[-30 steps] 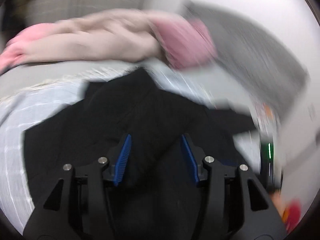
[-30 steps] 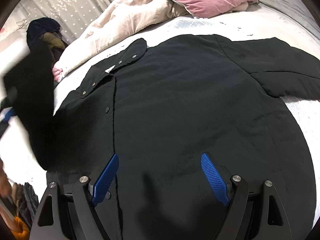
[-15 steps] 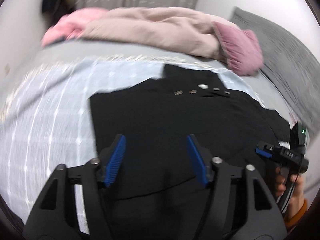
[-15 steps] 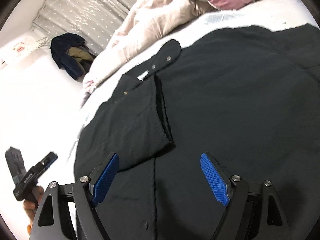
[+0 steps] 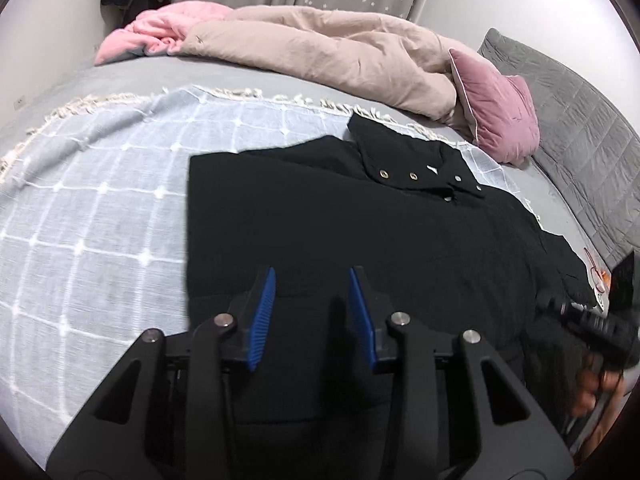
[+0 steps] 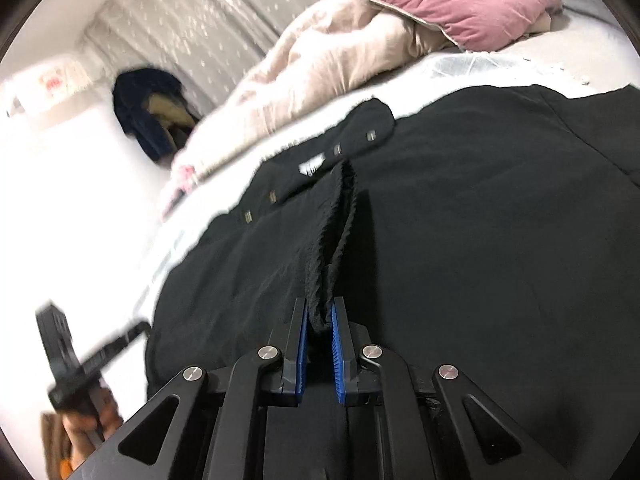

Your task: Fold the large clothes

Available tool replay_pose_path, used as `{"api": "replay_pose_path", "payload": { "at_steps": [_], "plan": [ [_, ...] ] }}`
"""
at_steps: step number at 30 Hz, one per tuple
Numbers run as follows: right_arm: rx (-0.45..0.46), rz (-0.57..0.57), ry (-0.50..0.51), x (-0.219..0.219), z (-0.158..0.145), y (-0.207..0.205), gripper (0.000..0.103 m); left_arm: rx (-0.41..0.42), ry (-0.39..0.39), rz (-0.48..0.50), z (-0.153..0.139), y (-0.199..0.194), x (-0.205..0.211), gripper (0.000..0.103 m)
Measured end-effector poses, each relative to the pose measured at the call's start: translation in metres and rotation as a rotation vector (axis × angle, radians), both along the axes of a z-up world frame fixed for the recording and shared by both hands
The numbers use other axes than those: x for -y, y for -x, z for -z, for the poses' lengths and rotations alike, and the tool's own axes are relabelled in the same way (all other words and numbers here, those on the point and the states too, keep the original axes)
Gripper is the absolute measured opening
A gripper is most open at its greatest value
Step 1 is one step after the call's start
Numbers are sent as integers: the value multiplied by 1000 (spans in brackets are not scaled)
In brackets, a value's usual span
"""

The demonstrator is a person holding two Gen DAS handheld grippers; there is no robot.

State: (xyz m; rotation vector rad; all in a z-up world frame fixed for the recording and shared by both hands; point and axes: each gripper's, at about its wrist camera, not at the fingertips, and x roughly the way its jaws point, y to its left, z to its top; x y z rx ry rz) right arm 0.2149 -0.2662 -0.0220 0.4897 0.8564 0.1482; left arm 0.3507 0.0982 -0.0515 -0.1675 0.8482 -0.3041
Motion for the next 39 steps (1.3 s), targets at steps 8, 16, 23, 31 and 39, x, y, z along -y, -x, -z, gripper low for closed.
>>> {"api": "replay_pose_path", "payload": {
  "at_steps": [8,16,23,31,39],
  "plan": [
    [-148,12,56,-2,26,2,21,-38,-154,-14,29,1,27,46],
    [-83,243,79,96,-22,22,76,-19,-137,70,-30,39,45,92],
    [-126,583,-18,221,-22,66,76,-42,-147,67,-40,81,40,96],
    [-186,873,-63,318,-3,118,76,-121,-172,38,-18,110,21,100],
    [-173,914,-42,378,-1,115,76,-138,-120,13,-18,118,2,102]
  ]
}}
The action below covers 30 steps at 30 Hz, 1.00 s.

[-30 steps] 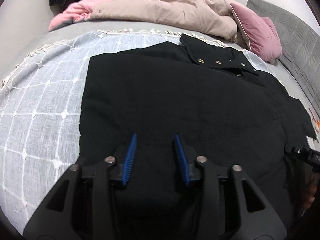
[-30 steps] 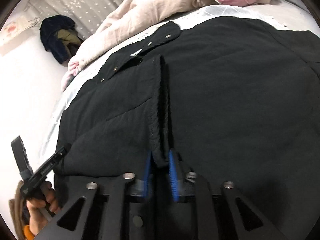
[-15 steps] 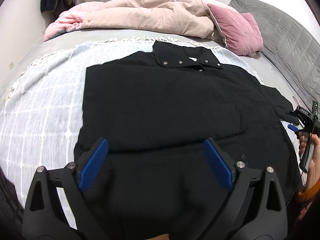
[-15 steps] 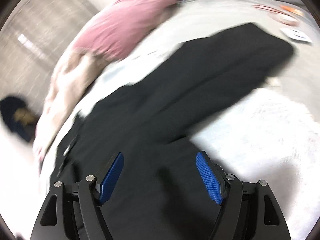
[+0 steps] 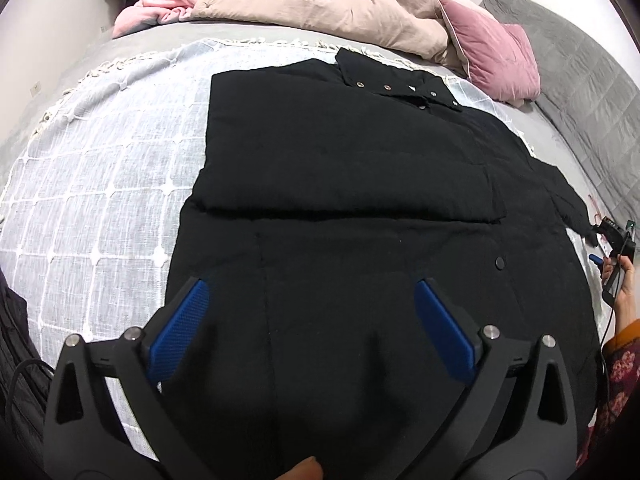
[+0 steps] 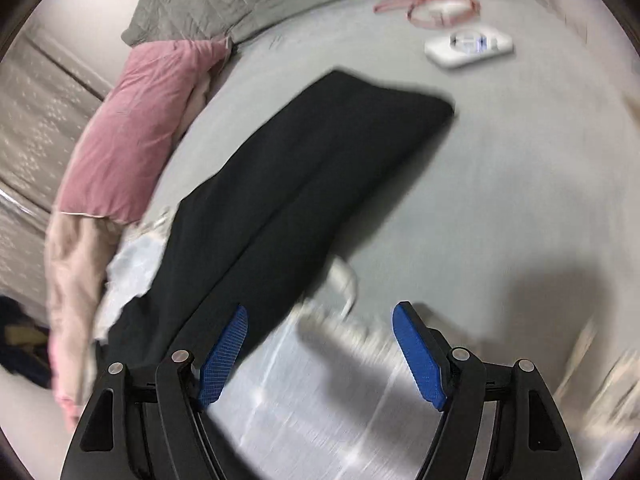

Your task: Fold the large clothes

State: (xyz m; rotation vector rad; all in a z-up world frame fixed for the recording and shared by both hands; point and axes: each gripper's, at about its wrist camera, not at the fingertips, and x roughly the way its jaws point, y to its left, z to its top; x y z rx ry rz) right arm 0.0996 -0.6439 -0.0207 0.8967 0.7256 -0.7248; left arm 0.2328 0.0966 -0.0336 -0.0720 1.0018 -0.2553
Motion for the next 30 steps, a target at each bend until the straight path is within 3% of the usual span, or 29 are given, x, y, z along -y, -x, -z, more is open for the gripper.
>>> {"api": "replay_pose_path", "payload": {
  "at_steps": [5,13,14,15,17,18,22,26,30],
  "plan": [
    [71,25,-87,37,14,-6,76,25,21,-6,-8,-1,0,102],
    [32,-44,21,46,14,-41,75,26,31,2,-13,-7,13,102],
    [52,-50,12,47,14,-40,66,25,32,4,-13,-8,14,102],
    [73,-56,-3,48,14,-40,48,25,33,8,-13,-8,16,102],
    [79,-60,-33,50,15,-45,22,30,36,17,-16,-10,18,102],
    [54,-54,-24,48,13,-44,15,36,37,23,-17,-11,20,102],
    [1,-78,95,25,-12,-53,8,63,62,47,-23,-12,21,102],
    [49,-106,191,-5,-49,-58,6,48,111,48,-25,-12,17,102],
    [80,-223,355,-66,-99,-76,5,55,111,59,-30,-10,15,102]
  ]
}}
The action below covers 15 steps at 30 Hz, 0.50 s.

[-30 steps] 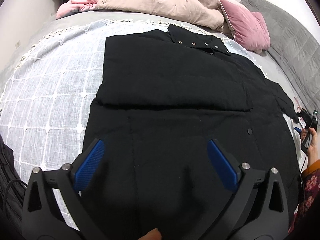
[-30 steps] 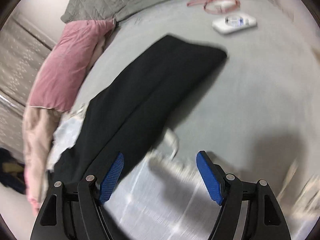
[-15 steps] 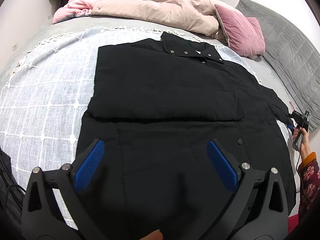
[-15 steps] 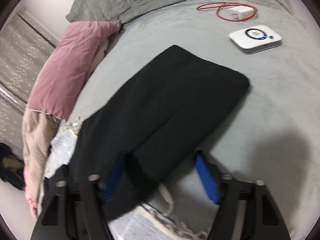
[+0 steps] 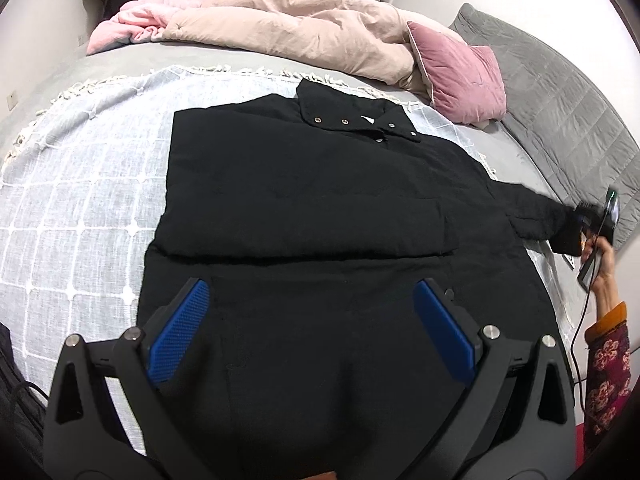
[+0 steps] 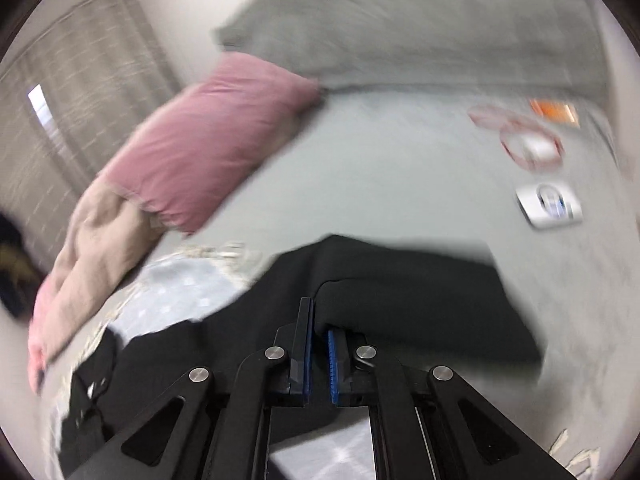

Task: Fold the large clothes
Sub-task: 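Grasp the other sleeve with the right gripper and fold it inward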

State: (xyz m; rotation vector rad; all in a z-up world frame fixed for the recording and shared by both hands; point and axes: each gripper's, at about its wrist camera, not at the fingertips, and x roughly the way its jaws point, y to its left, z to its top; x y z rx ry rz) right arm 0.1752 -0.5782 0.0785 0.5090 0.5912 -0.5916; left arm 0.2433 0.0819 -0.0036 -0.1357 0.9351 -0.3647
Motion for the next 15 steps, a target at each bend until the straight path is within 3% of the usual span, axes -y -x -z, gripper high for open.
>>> {"api": "replay_pose_path", "payload": {
  "at_steps": [4,7,10,13,14,15],
  "plan": [
    [-43,-196,190,-89,-31,-27,5,4,3,5,-9,-2,-3,102],
    [-81,-386,280,-163,-33,-48,6,8,19,2,-15,-3,-4,102],
    [-104,-579,238,-223,-15,-62,9,8,31,3,-19,-4,0,102],
    [-199,-739,180,-272,25,-79,11,6,62,2,-21,-6,7,102],
    [-249,-788,142,-289,49,-86,15,-1,68,3,-19,-8,11,102],
    [-294,-811,111,-296,66,-92,24,-6,71,7,-18,-10,13,102]
  ]
}}
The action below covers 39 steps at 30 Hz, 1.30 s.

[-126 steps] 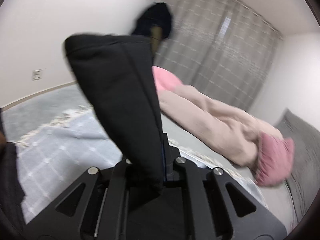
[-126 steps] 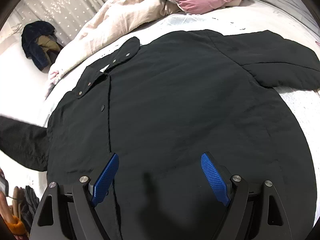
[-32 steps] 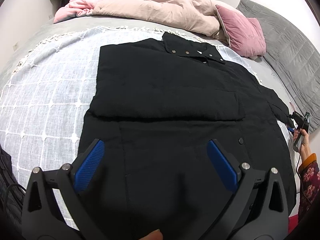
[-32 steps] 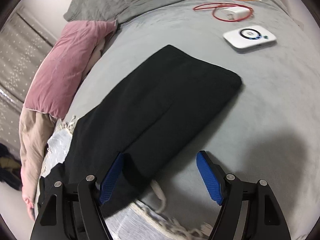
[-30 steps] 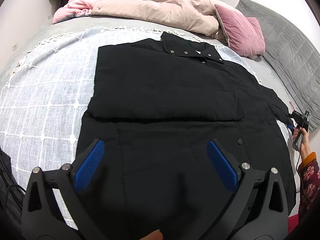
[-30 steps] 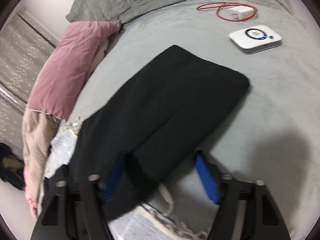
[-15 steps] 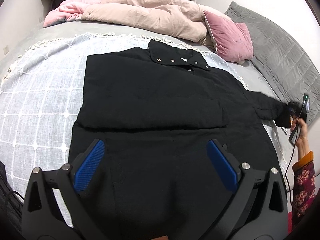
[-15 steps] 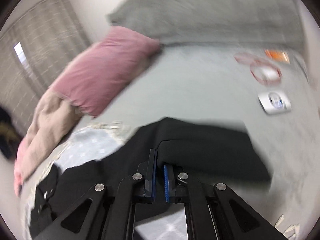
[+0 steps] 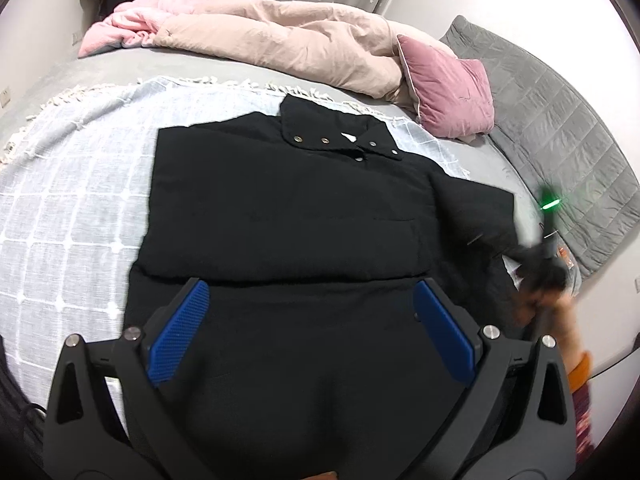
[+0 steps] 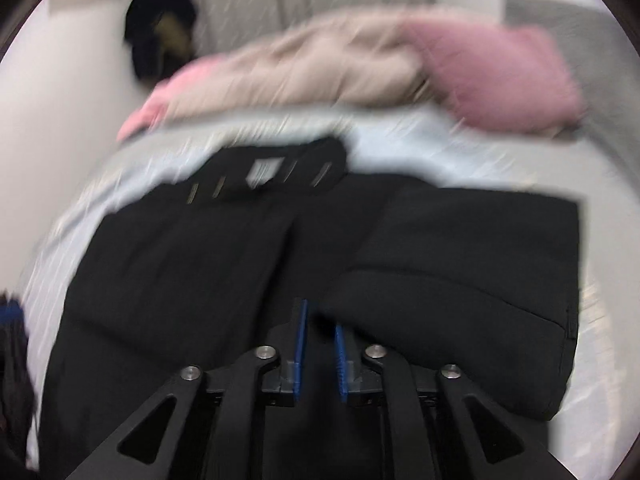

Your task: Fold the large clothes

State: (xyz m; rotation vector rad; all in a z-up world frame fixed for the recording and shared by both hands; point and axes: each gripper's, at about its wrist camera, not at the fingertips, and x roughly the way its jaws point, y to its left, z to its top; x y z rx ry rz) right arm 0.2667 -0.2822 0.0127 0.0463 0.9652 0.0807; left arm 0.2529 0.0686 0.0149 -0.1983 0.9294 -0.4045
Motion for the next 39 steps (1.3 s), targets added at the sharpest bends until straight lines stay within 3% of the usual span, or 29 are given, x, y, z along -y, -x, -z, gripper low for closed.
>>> {"api": "replay_pose_path", "payload": {
  "at_steps": [2,3,4,7,10,12,16,20,25,29,32,33,34,35,36,37,38,39],
  "plan": [
    [-164,1,-16,-11,48,-8,39,-13,-18,14,4,-5,12,102],
    [-192,8,-11,-13,60,-8,41,-15,-32,19,5,-7,18,102],
    [-148,4,9,-17,59,-2,41,-16,-40,27,5,-9,23,102],
    [-222,-6,11,-17,43,1,47,-16,-69,64,7,-15,45,102],
    [-132,-29,-89,-2,5,21,57,8,-108,125,8,-18,78,102],
    [-65,-2,-213,19,-16,43,76,28,-142,170,10,-18,100,102],
    [-9,156,-335,71,-30,70,78,88,-255,314,23,-16,164,102],
    [-79,393,-387,131,-8,79,78,161,-374,463,38,-8,231,102],
    [-120,565,-426,176,5,96,78,198,-401,582,52,-3,297,102],
    [-102,615,-376,190,1,108,78,198,-382,651,63,3,343,102],
    [-105,623,-400,197,6,109,78,194,-412,655,78,4,369,101],
    [-106,630,-418,197,5,112,78,186,-425,641,83,2,375,98],
    [-109,636,-432,198,6,112,78,178,-439,614,89,-2,378,85],
    [-113,639,-441,199,9,111,78,179,-455,569,92,-8,377,61],
    [-116,640,-442,199,10,109,78,169,-451,535,91,-13,373,53],
    [-119,641,-436,199,11,108,78,146,-397,517,85,-17,365,35],
    [-122,641,-429,198,12,105,78,127,-335,500,77,-19,356,24],
    [-122,638,-426,198,12,103,78,108,-266,476,66,-21,345,24]
  ]
}}
